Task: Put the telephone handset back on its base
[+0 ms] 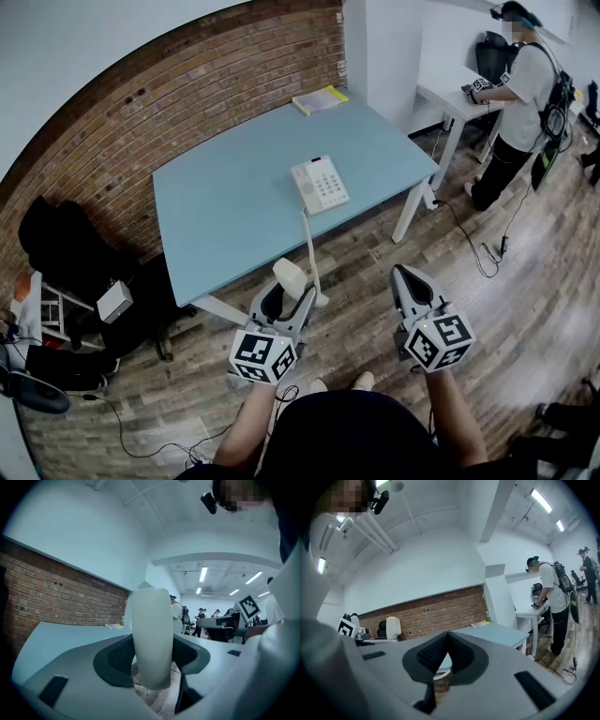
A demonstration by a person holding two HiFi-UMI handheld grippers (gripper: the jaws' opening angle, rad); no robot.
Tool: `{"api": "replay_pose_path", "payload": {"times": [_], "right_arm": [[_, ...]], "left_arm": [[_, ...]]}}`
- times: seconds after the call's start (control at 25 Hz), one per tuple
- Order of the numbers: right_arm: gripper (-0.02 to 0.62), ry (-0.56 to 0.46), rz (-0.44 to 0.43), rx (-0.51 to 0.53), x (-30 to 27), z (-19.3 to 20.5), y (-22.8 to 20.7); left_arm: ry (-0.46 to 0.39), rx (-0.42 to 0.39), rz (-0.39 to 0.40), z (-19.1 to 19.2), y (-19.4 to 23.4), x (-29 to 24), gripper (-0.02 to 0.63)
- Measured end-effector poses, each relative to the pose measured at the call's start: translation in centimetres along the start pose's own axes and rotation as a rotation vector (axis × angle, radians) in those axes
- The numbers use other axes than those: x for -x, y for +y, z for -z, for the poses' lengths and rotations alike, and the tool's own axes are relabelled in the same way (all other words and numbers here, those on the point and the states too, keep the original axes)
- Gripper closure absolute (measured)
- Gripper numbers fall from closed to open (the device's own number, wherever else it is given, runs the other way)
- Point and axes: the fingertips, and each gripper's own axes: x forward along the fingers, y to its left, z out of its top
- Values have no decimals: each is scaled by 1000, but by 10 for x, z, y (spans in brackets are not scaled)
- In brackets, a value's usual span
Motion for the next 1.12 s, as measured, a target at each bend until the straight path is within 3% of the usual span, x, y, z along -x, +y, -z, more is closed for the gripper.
{"api": "replay_pose_path", "payload": {"times": [1.12], "right_arm": [[583, 2, -32, -54, 29, 0, -76]], "left_arm": [[25, 9, -75, 15, -57, -37, 368]]}}
